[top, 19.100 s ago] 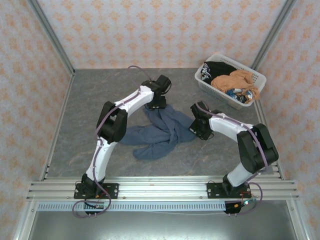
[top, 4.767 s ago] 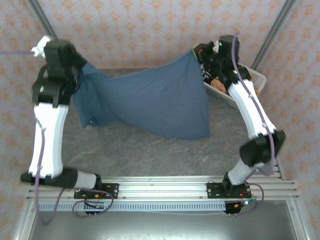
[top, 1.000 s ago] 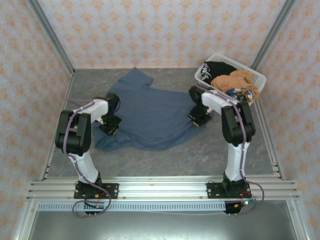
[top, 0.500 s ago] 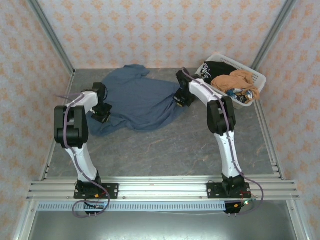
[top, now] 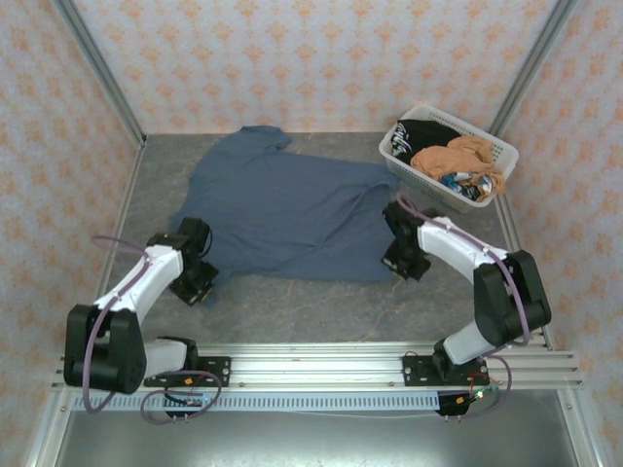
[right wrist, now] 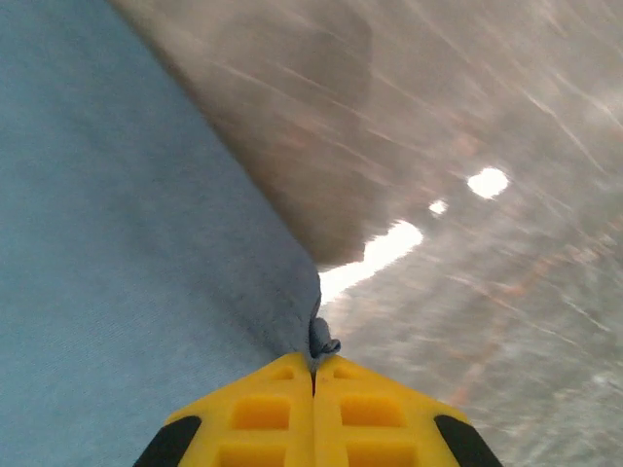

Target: Fold and stack the t-shirts

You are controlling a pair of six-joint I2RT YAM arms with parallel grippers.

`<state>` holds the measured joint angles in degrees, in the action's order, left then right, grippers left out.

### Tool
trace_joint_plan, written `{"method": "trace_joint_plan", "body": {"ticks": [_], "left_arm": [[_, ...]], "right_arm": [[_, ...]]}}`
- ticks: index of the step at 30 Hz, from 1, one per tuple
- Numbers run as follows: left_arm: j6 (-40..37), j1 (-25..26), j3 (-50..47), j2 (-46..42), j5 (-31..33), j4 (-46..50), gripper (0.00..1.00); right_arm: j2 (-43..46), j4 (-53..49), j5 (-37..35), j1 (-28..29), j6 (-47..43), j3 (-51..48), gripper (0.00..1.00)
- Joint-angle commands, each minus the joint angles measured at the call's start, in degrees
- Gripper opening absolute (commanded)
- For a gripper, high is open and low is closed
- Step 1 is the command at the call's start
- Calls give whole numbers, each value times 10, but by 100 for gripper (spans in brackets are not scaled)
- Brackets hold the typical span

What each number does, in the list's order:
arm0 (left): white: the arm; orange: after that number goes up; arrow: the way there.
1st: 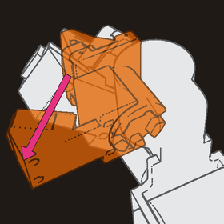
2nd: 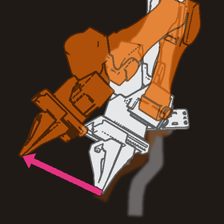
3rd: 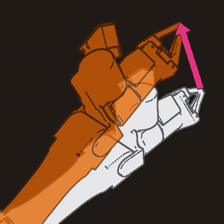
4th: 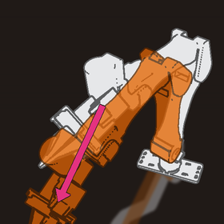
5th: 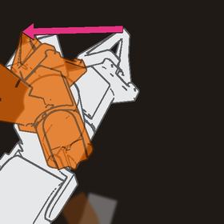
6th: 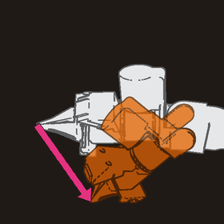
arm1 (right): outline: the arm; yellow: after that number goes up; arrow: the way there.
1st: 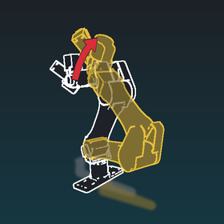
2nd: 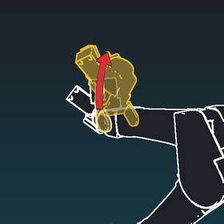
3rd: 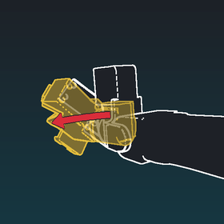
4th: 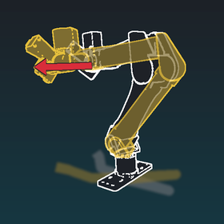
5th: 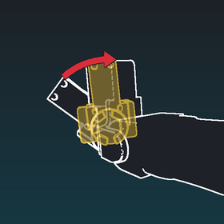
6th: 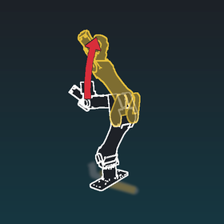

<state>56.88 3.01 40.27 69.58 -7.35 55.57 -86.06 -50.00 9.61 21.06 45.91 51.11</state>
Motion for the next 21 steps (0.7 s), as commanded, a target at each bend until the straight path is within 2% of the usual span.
{"method": "trace_joint_plan", "body": {"ticks": [1, 5, 12, 18, 19, 21], "left_arm": [[-3, 2, -18, -62, 67, 67, 0], [-6, 2, -25, -95, 129, 86, 0], [3, 2, -14, -94, 132, 88, 0], [13, 2, -19, -111, 110, 96, 0], [15, 3, -22, -113, 99, 95, 0], [21, 8, -31, -122, 69, 91, 0]], "right_arm": [[48, 7, -38, -3, 37, -64, 0], [64, 25, -57, -3, 51, -121, 0], [61, 9, -96, -3, 41, -118, 0], [101, -34, -128, -3, 48, -110, 0], [112, -41, -133, -3, 50, -112, 1], [136, -56, -144, -3, 55, -113, 11]]}}
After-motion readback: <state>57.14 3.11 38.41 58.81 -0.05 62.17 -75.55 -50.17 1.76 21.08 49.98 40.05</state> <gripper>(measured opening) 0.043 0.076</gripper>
